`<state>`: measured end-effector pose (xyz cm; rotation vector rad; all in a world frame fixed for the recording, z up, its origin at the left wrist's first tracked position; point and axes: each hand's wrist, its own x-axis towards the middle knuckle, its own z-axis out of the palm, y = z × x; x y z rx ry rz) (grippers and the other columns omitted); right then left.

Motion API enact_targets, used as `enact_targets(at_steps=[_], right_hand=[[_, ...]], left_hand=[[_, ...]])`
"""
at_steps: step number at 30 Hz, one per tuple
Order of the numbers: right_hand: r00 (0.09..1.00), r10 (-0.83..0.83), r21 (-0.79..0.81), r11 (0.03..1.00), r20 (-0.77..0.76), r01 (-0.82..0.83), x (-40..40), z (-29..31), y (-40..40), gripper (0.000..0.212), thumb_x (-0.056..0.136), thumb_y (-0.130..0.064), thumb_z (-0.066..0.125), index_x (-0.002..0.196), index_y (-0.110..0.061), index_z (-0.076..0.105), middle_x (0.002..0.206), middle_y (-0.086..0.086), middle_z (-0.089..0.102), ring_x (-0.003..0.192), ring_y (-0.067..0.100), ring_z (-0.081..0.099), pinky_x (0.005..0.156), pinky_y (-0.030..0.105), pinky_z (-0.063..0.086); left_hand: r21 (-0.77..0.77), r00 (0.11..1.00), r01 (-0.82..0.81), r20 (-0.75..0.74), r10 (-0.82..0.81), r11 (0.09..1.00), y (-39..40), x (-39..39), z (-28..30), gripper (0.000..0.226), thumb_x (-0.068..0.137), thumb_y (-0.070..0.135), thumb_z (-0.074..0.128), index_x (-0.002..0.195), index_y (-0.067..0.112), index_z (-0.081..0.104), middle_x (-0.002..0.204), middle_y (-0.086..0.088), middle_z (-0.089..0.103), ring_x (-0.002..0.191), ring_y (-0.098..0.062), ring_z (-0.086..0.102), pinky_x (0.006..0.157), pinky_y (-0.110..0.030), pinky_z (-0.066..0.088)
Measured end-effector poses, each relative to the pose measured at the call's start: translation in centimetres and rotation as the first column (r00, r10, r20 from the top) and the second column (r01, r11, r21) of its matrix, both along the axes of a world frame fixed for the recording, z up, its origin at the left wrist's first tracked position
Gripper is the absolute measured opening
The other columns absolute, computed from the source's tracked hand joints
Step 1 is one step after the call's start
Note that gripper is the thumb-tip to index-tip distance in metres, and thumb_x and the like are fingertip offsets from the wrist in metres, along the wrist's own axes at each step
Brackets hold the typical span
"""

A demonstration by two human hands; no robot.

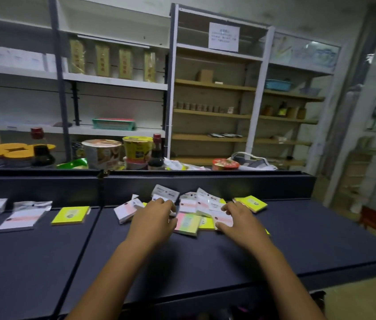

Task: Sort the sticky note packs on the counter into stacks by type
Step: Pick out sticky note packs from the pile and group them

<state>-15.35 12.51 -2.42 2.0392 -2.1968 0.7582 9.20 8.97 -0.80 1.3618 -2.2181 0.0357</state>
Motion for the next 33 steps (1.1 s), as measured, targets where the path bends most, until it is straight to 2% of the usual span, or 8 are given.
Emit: enact_targets(at_steps=[8,12,18,23,27,30,33], right_hand=[[0.994,-0.101,-0.031,0.994,0.043,0.102,-5.7,-0.6,1.9,0.038,0.088,-0.041,0.066,0.121,-0.026,0.055,0.128,-0.007,0.053,0.122,0.016,0.051,0.095,0.035,0.048],[0.987,-0.155,-0.034,0.987,0.03,0.156,-8.3,-0.6,2.2,0.035,0.09,-0.041,0.066,0.118,-0.024,0.056,0.114,-0.007,0.052,0.116,0.016,0.052,0.088,0.031,0.045],[0.982,-0.183,-0.039,0.982,0.053,0.185,-10.8,-0.6,1.3,0.033,0.09,-0.042,0.066,0.115,-0.024,0.055,0.115,-0.003,0.054,0.113,0.016,0.053,0.092,0.036,0.049],[0.98,-0.182,-0.028,0.982,0.078,0.185,-13.6,-1.0,-0.9,0.037,0.089,-0.043,0.066,0.118,-0.025,0.054,0.118,-0.005,0.053,0.115,0.015,0.053,0.093,0.036,0.05],[0.992,-0.112,-0.021,0.993,0.06,0.113,-15.5,-1.2,-3.8,0.037,0.089,-0.044,0.065,0.119,-0.027,0.054,0.119,-0.007,0.052,0.115,0.015,0.051,0.091,0.035,0.049],[0.998,-0.051,-0.017,0.999,0.029,0.051,-16.8,-1.1,-6.5,0.037,0.089,-0.045,0.065,0.12,-0.028,0.053,0.119,-0.008,0.051,0.112,0.014,0.052,0.085,0.031,0.046],[1.0,0.011,-0.036,0.999,0.023,-0.01,-17.9,-1.1,-9.0,0.038,0.089,-0.042,0.066,0.122,-0.029,0.053,0.12,-0.009,0.051,0.114,0.013,0.05,0.087,0.03,0.045]], left_hand=[[0.003,0.993,0.1,-0.057,-0.1,0.995,-1.3,-5.6,-0.4,0.028,0.094,0.037,0.055,0.121,0.031,0.057,0.122,0.009,0.059,0.115,-0.012,0.055,0.085,-0.031,0.049],[0.018,0.991,0.126,-0.043,-0.126,0.992,-2.1,-8.2,-1.0,0.029,0.093,0.039,0.055,0.122,0.032,0.057,0.122,0.011,0.059,0.114,-0.013,0.055,0.084,-0.032,0.051],[0.017,0.987,0.153,-0.058,-0.152,0.988,-4.0,-11.1,-1.5,0.029,0.093,0.04,0.055,0.121,0.032,0.057,0.121,0.013,0.061,0.113,-0.012,0.057,0.084,-0.03,0.047],[0.06,0.996,0.077,-0.058,-0.073,0.995,-5.9,-13.1,-1.9,0.029,0.094,0.04,0.054,0.121,0.032,0.057,0.122,0.011,0.06,0.112,-0.014,0.057,0.088,-0.033,0.051],[0.075,0.995,-0.001,-0.099,0.009,0.997,-7.6,-14.4,-2.1,0.027,0.093,0.038,0.057,0.119,0.031,0.058,0.119,0.01,0.06,0.11,-0.015,0.057,0.086,-0.033,0.051],[0.086,0.986,-0.1,-0.125,0.11,0.991,-8.7,-15.2,-2.3,0.027,0.093,0.036,0.058,0.119,0.031,0.059,0.119,0.007,0.06,0.109,-0.017,0.058,0.085,-0.037,0.053],[0.104,0.962,-0.223,-0.136,0.236,0.969,-9.7,-15.7,-2.6,0.032,0.092,0.035,0.059,0.123,0.028,0.058,0.122,0.002,0.059,0.108,-0.02,0.059,0.085,-0.038,0.053]])
